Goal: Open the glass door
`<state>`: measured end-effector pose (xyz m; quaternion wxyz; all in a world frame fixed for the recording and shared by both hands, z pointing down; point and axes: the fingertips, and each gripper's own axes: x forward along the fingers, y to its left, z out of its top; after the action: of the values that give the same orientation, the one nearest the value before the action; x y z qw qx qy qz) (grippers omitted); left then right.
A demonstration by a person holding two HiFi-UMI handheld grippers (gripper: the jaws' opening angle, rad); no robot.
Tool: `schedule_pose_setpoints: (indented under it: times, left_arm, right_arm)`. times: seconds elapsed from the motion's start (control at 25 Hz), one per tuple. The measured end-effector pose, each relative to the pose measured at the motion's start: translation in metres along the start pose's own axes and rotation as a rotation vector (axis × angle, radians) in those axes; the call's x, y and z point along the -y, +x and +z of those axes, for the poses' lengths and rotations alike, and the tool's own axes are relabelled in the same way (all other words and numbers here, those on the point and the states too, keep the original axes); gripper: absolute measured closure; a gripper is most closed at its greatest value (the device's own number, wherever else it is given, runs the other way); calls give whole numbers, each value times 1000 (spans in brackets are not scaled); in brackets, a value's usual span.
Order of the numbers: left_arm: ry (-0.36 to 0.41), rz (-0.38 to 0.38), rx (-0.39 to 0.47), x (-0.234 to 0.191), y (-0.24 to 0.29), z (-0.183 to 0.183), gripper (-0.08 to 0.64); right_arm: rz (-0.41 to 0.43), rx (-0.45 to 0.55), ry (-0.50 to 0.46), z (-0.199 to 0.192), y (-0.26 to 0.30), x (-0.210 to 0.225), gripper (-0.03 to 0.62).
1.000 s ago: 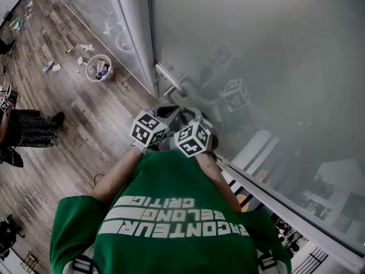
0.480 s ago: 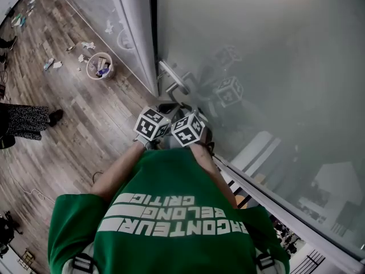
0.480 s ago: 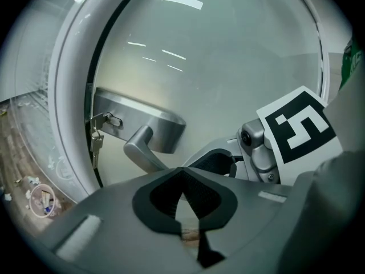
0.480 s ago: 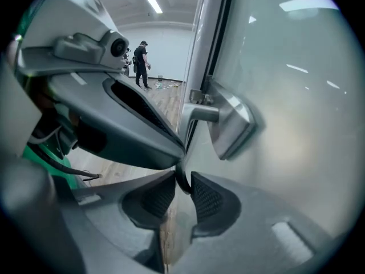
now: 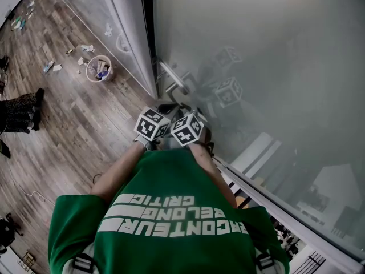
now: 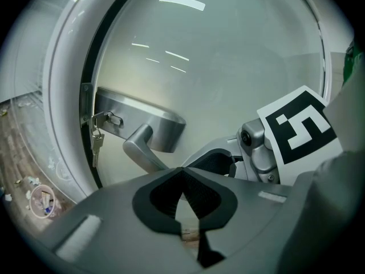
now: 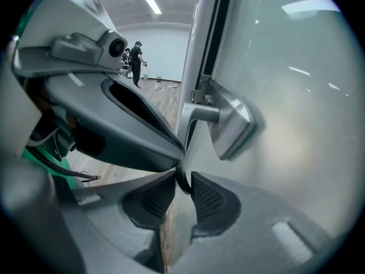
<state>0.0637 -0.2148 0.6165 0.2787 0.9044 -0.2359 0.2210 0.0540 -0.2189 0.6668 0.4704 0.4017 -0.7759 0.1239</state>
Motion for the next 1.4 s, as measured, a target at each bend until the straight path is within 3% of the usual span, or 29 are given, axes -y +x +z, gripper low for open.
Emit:
schedule_pose_setpoints:
  times: [0.72,0.96,1.4]
  left_arm:
    - [-31,27,34,-7,-5,6,543]
    - [-40,33,61,-5,-14,9,543]
    - [-27,25,76,-3,-14,17,543]
  right_arm:
    - [-1,19,31,1,9,14,512]
    - [-71,108,2,9,-30,19,502]
    - [-64,97,2,10,-31,18,502]
